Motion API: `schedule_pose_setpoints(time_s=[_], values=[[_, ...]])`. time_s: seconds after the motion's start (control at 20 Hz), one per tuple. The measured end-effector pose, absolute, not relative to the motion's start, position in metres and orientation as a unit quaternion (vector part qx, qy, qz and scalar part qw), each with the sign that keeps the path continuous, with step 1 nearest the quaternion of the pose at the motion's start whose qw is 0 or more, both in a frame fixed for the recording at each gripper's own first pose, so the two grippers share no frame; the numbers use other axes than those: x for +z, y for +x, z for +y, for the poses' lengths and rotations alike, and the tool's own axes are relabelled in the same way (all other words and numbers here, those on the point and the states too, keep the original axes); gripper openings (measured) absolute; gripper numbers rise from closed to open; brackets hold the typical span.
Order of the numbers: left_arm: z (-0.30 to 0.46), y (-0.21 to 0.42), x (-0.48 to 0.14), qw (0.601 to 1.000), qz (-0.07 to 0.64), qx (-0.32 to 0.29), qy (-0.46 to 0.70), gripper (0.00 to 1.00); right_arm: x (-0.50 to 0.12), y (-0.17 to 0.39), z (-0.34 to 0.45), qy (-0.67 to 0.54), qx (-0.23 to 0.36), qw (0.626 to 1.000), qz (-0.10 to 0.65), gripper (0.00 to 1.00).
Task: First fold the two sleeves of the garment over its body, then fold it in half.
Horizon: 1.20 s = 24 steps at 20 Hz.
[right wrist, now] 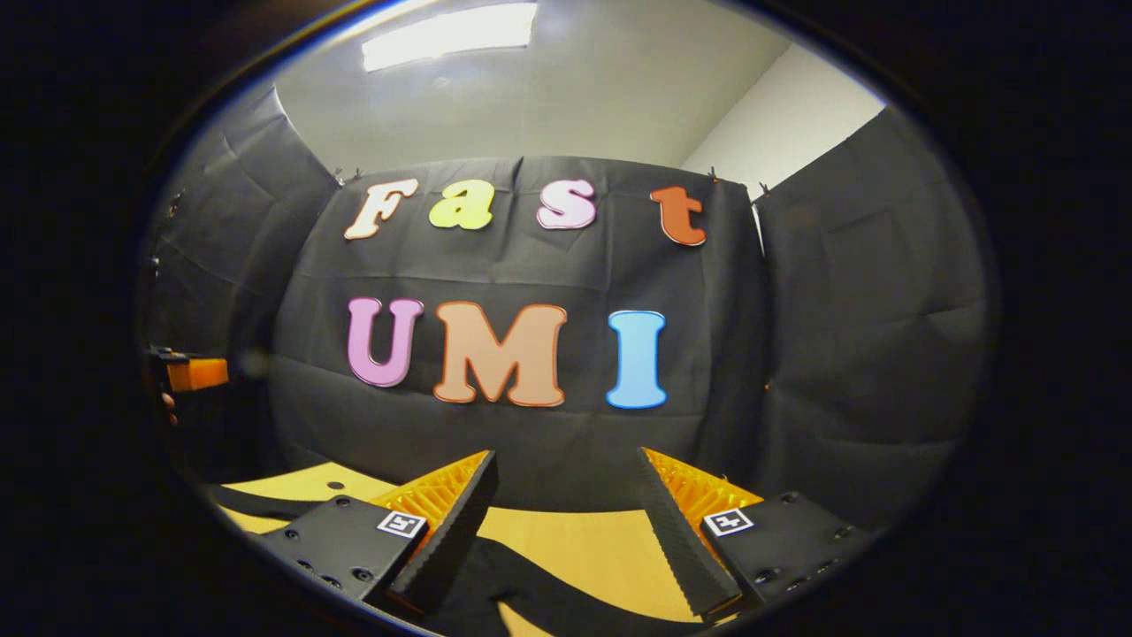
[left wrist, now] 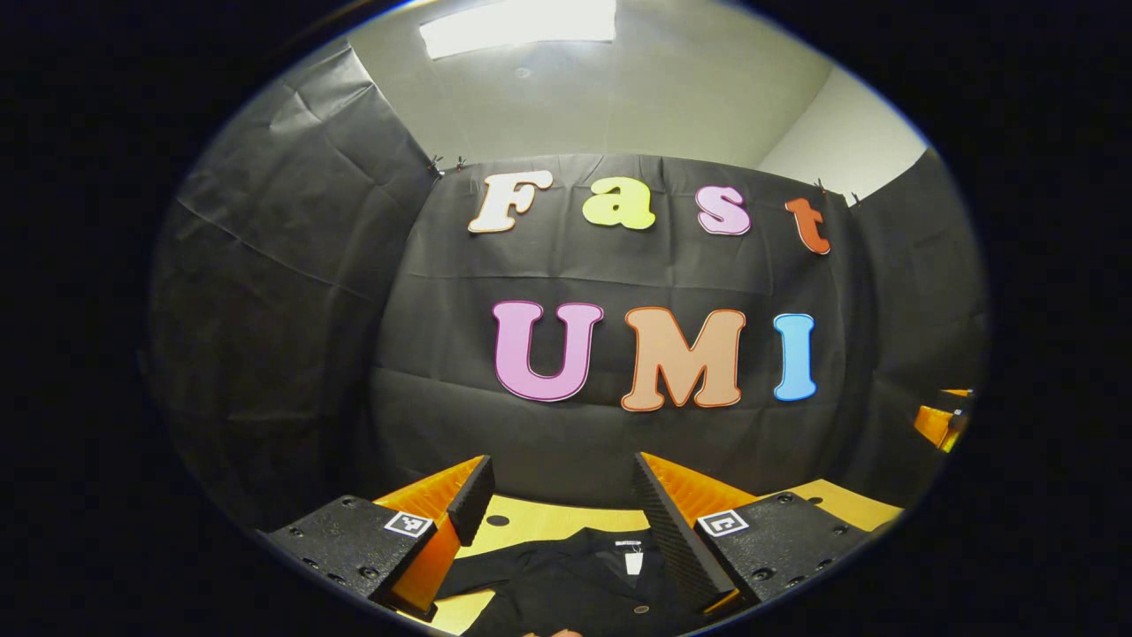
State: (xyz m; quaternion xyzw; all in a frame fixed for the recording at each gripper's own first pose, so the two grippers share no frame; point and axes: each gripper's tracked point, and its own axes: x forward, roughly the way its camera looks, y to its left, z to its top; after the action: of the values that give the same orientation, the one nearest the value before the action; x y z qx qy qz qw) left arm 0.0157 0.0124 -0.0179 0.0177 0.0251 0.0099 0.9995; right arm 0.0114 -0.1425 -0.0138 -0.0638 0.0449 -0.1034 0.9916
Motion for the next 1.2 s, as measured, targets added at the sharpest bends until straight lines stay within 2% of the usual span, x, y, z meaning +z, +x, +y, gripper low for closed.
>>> schedule_pose_setpoints(time_s=[0.4,0.55,0.65,1.2], values=[[-0.009,0.017,-0.016,0.999,0.029,0.007,0.035,0.92,-0.102,-0.014,-0.255,-0.100,-0.176,0.968,0.146,0.98],[-0.018,0.015,-0.016,0.999,0.031,0.007,0.044,0.93,-0.145,-0.029,-0.283,-0.100,-0.186,0.958,0.194,1.00],[-0.023,0.013,-0.016,0.998,0.032,0.010,0.048,0.93,-0.175,-0.041,-0.302,-0.115,-0.193,0.948,0.226,0.98],[-0.049,-0.007,-0.020,0.995,0.042,0.039,0.077,0.92,-0.320,-0.091,-0.341,-0.061,-0.164,0.900,0.400,1.00]])
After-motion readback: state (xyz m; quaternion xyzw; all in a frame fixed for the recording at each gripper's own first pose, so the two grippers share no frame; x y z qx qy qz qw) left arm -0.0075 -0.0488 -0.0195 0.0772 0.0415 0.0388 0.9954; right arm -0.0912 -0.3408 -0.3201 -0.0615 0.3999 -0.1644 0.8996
